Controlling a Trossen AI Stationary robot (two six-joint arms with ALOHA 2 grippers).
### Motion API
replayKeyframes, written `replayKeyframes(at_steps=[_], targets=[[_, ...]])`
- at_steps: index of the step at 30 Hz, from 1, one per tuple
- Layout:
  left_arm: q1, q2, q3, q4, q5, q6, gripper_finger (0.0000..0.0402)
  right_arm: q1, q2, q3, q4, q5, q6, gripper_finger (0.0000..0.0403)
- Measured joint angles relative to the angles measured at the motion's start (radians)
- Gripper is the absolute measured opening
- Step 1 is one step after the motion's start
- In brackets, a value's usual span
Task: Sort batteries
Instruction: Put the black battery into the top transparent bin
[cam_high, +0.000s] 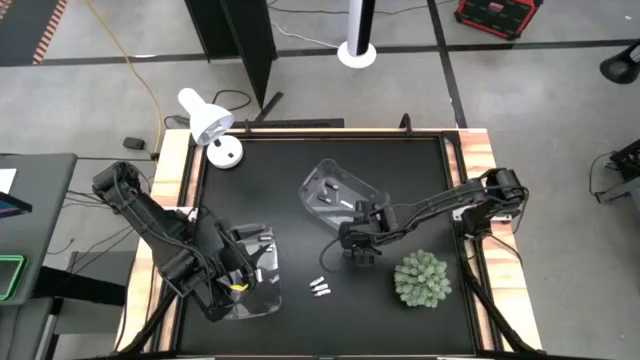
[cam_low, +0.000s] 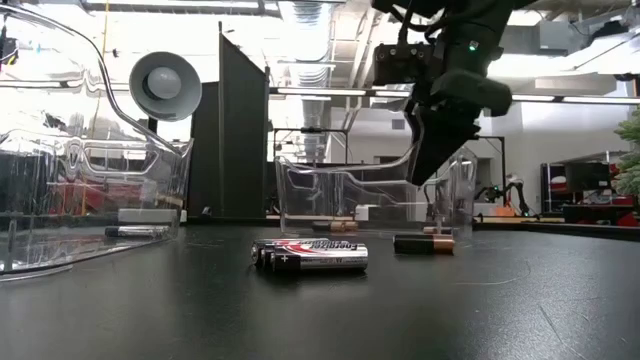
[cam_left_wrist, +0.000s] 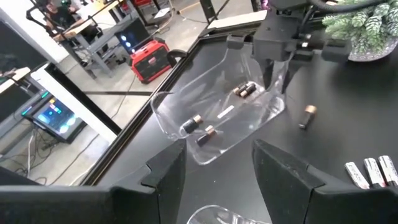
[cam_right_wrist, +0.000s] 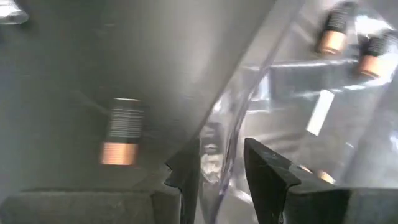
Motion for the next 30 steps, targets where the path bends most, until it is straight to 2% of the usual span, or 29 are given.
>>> replayKeyframes(at_steps=[6, 14, 19, 25, 30], targets=[[0.011, 0.000, 0.000, 0.003, -0.001, -0.006, 0.0177, -0.013, -0.018, 0.001, 0.025, 0.125, -0.012, 0.0139], [0.011, 0.000, 0.000, 0.002, 0.000, -0.006, 0.0177, -0.072, -0.069, 0.002, 0.030, 0.133, -0.034, 0.0143], [0.011, 0.000, 0.000, 0.002, 0.000, -0.006, 0.0177, -0.054, -0.120, 0.002, 0.086, 0.132, -0.034, 0.0166], [0.011, 0.002, 0.000, 0.002, 0.000, -0.006, 0.0177, 0.090, -0.177, 0.004, 0.210, 0.073, -0.025, 0.0203], [0.017, 0.002, 0.000, 0.001, 0.000, -0.006, 0.0177, 0.289, -0.067, 0.004, 0.271, 0.022, 0.078, 0.0207]])
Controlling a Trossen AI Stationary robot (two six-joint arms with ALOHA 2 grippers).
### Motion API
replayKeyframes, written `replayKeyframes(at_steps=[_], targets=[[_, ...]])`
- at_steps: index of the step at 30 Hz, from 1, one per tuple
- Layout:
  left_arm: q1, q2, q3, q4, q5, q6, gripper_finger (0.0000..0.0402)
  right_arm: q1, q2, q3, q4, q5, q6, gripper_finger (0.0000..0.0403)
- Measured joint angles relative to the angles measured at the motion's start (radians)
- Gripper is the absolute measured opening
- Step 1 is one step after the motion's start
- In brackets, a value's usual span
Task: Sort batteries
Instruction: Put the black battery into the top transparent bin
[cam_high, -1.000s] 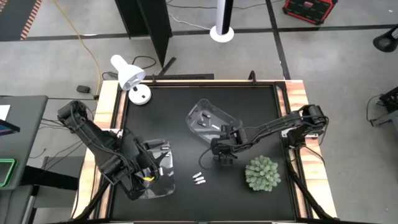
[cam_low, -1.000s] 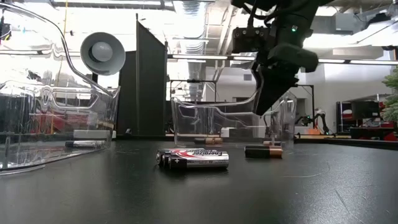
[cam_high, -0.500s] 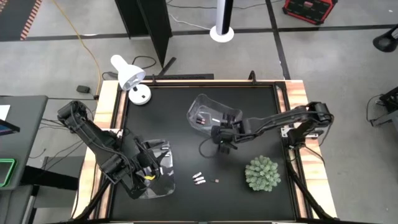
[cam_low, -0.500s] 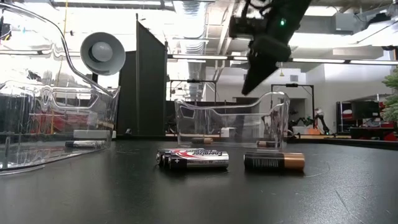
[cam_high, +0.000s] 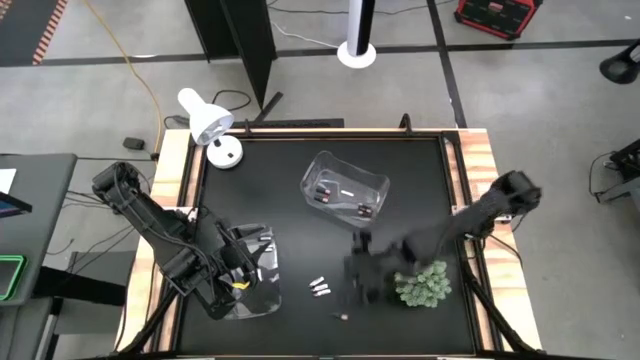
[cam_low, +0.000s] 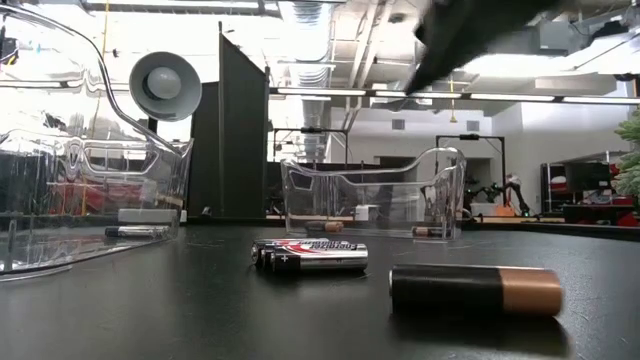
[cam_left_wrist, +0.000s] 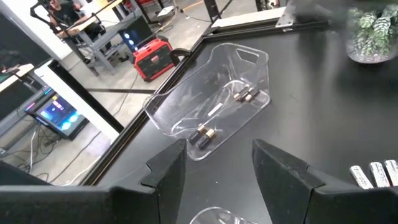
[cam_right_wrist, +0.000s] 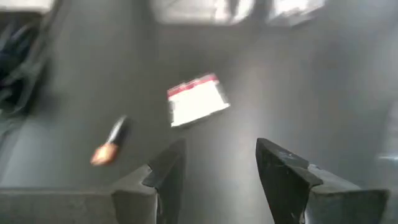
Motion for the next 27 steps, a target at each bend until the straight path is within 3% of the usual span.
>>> replayKeyframes(at_steps=[7, 13, 17, 24, 27], targets=[[0.036, 0.000, 0.000, -0.003, 0.002, -0.004, 0.0177, 0.206, 0.230, 0.053, 0.122, 0.025, 0.211, 0.0207], [0.054, 0.000, 0.000, -0.003, 0.017, -0.024, 0.0177, 0.243, 0.467, 0.229, 0.102, 0.051, 0.199, 0.0208], [0.055, 0.007, 0.000, -0.002, 0.060, -0.086, 0.0177, 0.244, 0.586, 0.366, -0.026, 0.050, 0.199, 0.0208], [0.062, 0.104, 0.000, 0.001, 0.072, -0.086, 0.0177, 0.256, 0.594, 0.419, -0.132, 0.128, 0.227, 0.0208], [0.079, 0.173, 0.000, 0.009, 0.151, -0.073, 0.0177, 0.257, 0.571, 0.413, -0.154, 0.167, 0.233, 0.0208]])
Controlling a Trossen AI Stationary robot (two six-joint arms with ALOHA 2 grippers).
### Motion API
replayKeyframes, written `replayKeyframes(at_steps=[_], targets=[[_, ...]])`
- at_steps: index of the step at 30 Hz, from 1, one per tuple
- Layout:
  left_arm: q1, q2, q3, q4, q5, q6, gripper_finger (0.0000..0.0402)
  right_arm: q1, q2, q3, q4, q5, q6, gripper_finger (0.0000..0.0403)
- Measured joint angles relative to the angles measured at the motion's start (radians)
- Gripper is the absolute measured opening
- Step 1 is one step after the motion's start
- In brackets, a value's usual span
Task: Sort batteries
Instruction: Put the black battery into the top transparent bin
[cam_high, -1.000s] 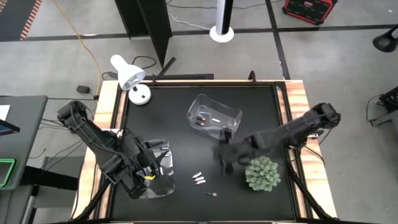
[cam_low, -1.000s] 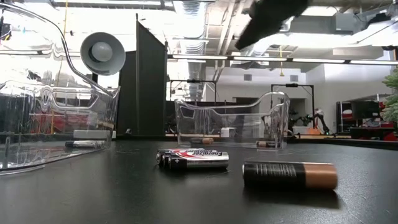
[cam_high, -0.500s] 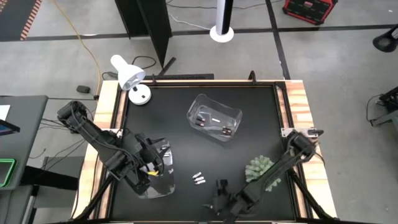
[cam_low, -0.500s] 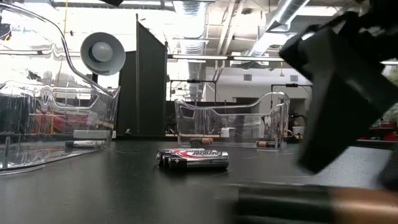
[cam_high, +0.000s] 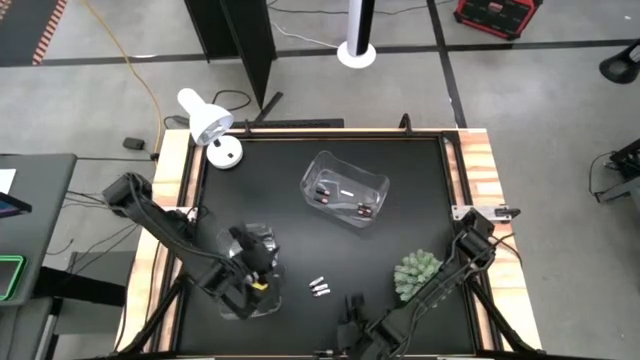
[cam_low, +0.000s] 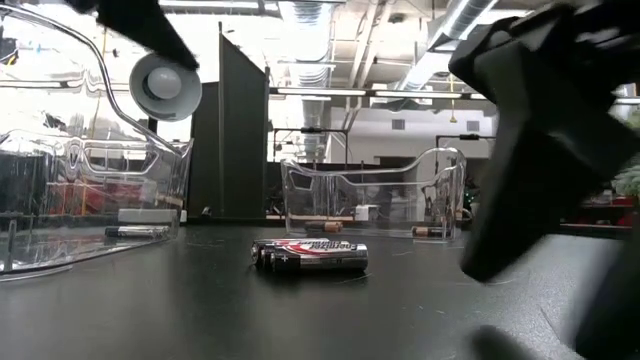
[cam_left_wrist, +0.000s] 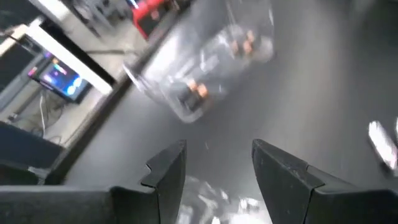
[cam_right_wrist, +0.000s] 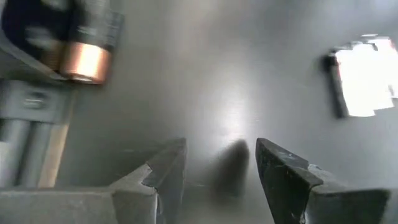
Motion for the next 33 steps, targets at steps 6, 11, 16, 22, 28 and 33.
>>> replayKeyframes(at_steps=[6, 11, 16, 22, 28, 33], targets=[[0.012, 0.062, -0.001, 0.059, 0.040, 0.095, 0.0177, 0.003, -0.019, -0.003, -0.029, 0.019, 0.007, 0.0208], [0.009, 0.029, 0.000, 0.110, 0.030, 0.115, 0.0177, 0.016, -0.019, -0.002, -0.002, 0.016, -0.048, 0.0208], [-0.019, 0.021, 0.001, 0.130, 0.030, 0.148, 0.0177, 0.031, -0.032, -0.001, 0.130, -0.074, -0.196, 0.0208], [-0.020, 0.021, 0.014, 0.157, 0.032, 0.153, 0.0177, 0.029, -0.025, 0.000, 0.216, -0.113, -0.319, 0.0212], [-0.057, 0.023, 0.003, 0.299, 0.156, 0.252, 0.0177, 0.020, -0.025, 0.000, 0.235, -0.116, -0.361, 0.0215], [-0.114, 0.023, -0.012, 0.487, 0.298, 0.411, 0.0177, 0.020, -0.025, 0.000, 0.279, -0.139, -0.407, 0.0215]])
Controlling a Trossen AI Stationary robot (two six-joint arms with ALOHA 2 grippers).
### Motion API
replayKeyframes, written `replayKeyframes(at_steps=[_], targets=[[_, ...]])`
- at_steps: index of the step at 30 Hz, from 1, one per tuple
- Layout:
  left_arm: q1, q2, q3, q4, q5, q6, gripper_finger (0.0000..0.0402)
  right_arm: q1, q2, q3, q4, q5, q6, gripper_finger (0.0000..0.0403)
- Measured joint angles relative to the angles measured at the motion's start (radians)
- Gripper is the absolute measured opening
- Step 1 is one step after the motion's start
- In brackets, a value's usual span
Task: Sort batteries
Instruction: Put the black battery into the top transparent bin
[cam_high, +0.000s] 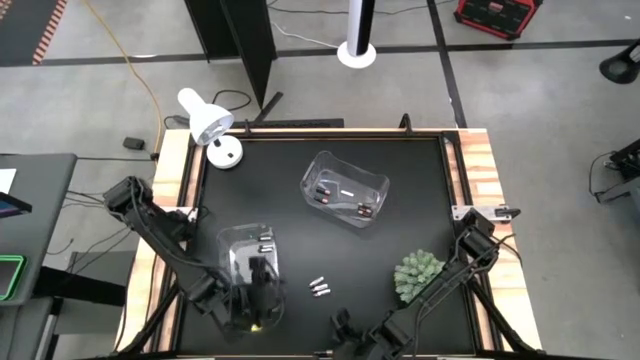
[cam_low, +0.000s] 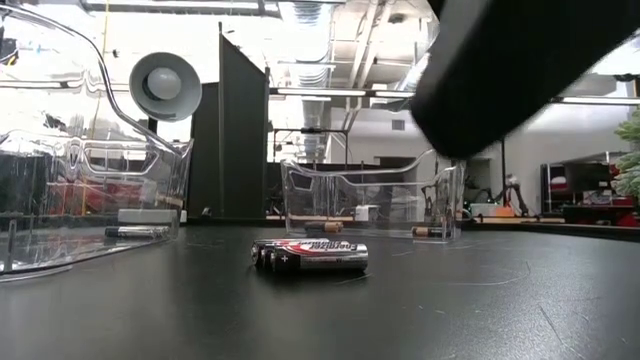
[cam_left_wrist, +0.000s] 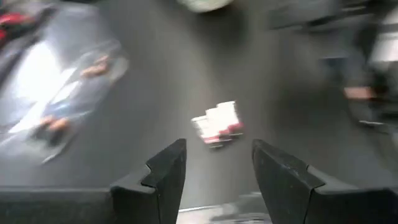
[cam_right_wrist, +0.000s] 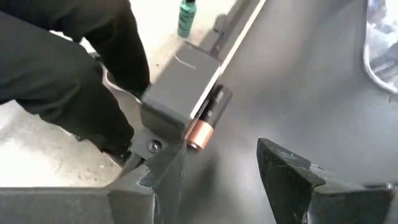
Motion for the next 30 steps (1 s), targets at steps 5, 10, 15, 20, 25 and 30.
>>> replayKeyframes(at_steps=[5, 10, 15, 20, 25, 30], targets=[[-0.058, 0.069, -0.008, 0.155, 0.089, 0.177, 0.0177, 0.000, 0.004, 0.000, 0.022, -0.002, -0.056, 0.0215], [-0.063, 0.221, -0.008, 0.295, 0.111, 0.284, 0.0177, -0.005, 0.004, 0.000, 0.025, -0.006, -0.065, 0.0215], [-0.071, 0.337, -0.006, 0.506, 0.119, 0.385, 0.0173, -0.005, 0.015, 0.000, 0.029, -0.005, -0.066, 0.0215], [-0.081, 0.393, 0.011, 0.533, 0.121, 0.421, 0.0161, -0.005, 0.039, 0.000, 0.024, -0.001, -0.068, 0.0215], [-0.077, 0.422, 0.029, 0.545, 0.130, 0.436, 0.0158, -0.013, 0.038, 0.001, 0.027, 0.021, -0.064, 0.0215], [-0.067, 0.440, 0.055, 0.511, 0.162, 0.455, 0.0159, -0.023, 0.038, 0.001, 0.023, 0.023, -0.064, 0.0215]])
